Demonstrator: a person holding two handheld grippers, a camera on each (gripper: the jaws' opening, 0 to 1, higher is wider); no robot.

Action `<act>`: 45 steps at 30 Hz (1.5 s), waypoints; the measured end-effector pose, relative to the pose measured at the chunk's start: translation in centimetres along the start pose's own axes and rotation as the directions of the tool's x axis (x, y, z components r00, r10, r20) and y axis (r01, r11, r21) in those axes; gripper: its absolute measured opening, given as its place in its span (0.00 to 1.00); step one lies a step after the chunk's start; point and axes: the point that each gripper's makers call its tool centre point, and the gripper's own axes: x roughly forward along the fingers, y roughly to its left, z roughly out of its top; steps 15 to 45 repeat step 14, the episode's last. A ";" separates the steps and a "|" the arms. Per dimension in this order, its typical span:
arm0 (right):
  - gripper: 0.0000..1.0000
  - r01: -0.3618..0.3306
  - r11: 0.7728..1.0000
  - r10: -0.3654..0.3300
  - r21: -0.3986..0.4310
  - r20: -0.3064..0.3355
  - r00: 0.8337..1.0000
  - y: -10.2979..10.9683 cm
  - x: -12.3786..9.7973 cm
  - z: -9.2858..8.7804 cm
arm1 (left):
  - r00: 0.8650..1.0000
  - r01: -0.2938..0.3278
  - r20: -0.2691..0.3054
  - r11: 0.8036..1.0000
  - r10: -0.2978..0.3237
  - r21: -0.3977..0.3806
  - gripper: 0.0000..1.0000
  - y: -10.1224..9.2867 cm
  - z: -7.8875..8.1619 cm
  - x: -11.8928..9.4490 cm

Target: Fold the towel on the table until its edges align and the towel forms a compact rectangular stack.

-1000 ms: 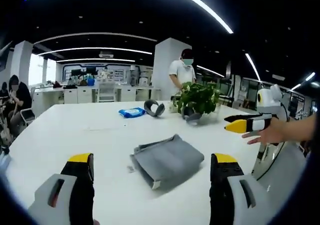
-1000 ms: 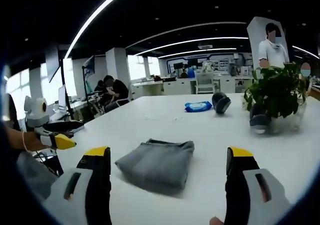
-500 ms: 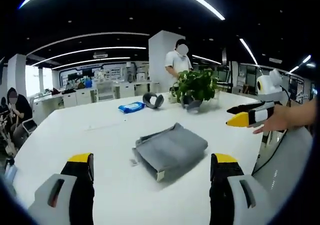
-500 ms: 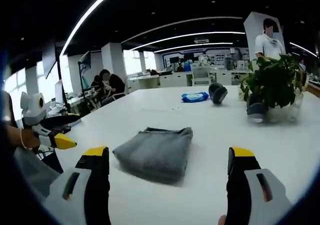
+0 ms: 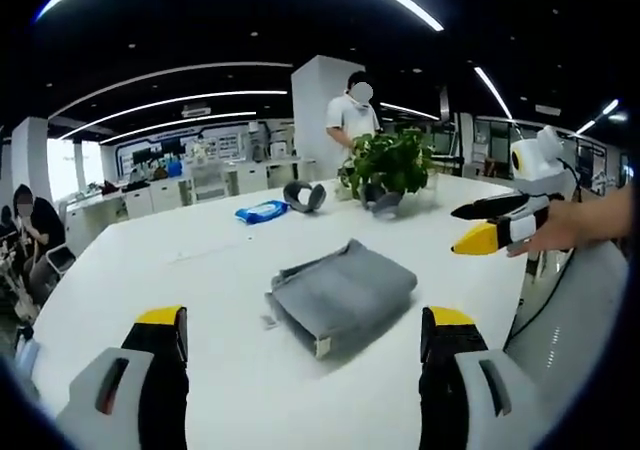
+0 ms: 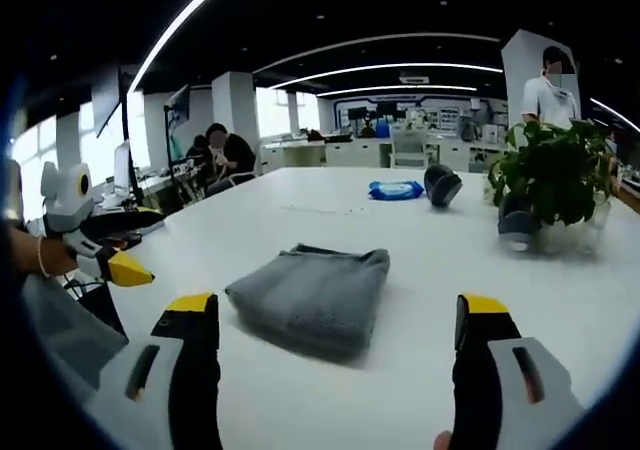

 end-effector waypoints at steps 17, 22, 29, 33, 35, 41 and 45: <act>0.96 0.008 1.000 -0.008 0.016 0.014 1.000 -0.4 -0.2 0.3 | 0.999 0.024 -0.048 0.999 -0.022 0.032 0.98 -0.8 -1.0 0.3; 0.96 0.008 1.000 -0.008 0.016 0.014 1.000 -0.4 -0.2 0.3 | 0.999 0.024 -0.048 0.999 -0.022 0.032 0.98 -0.8 -1.0 0.3; 0.96 0.008 1.000 -0.008 0.016 0.014 1.000 -0.4 -0.2 0.3 | 0.999 0.024 -0.048 0.999 -0.022 0.032 0.98 -0.8 -1.0 0.3; 0.96 0.008 1.000 -0.008 0.016 0.014 1.000 -0.4 -0.2 0.3 | 0.999 0.024 -0.048 0.999 -0.022 0.032 0.98 -0.8 -1.0 0.3; 0.96 0.008 1.000 -0.008 0.016 0.014 1.000 -0.4 -0.2 0.3 | 0.999 0.024 -0.048 0.999 -0.022 0.032 0.98 -0.8 -1.0 0.3; 0.96 0.008 1.000 -0.008 0.016 0.014 1.000 -0.4 -0.2 0.3 | 0.999 0.024 -0.048 0.999 -0.022 0.032 0.98 -0.8 -1.0 0.3; 0.96 0.008 1.000 -0.008 0.016 0.014 1.000 -0.4 -0.2 0.3 | 0.999 0.024 -0.048 0.999 -0.022 0.032 0.98 -0.8 -1.0 0.3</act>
